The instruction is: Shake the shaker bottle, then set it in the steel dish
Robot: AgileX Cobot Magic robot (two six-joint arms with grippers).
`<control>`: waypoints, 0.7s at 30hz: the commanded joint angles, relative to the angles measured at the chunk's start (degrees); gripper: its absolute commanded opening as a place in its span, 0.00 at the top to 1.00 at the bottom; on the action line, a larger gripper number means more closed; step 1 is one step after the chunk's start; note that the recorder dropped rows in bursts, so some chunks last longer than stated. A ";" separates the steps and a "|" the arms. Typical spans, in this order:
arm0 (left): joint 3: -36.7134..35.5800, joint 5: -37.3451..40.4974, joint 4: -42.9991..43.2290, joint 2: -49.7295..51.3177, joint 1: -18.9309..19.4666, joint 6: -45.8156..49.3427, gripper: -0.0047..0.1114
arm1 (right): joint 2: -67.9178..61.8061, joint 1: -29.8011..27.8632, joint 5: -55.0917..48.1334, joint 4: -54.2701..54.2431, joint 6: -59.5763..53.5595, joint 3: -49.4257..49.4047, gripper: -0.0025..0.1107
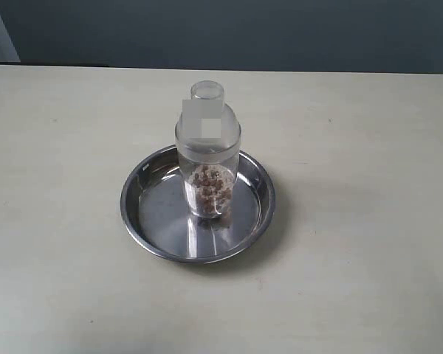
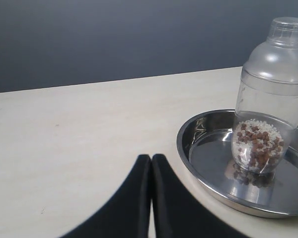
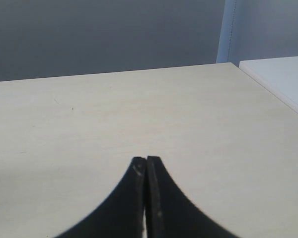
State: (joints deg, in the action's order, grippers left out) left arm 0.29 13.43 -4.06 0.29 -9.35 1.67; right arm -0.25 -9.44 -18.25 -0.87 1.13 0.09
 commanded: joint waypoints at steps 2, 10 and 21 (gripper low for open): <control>-0.29 -0.16 0.79 -0.29 0.11 -0.20 0.96 | 0.25 0.24 0.65 0.09 0.01 -0.09 0.99; -0.29 -0.15 0.98 -0.29 0.11 -0.20 0.96 | 0.25 0.24 0.65 0.09 0.01 -0.09 0.99; -0.29 -0.15 0.98 -0.29 0.11 -0.20 0.96 | 0.25 0.24 0.65 0.09 0.01 -0.09 0.99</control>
State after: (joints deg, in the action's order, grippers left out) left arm 0.29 13.43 -3.04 0.29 -9.35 1.67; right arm -0.25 -9.44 -18.25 -0.87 1.23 0.09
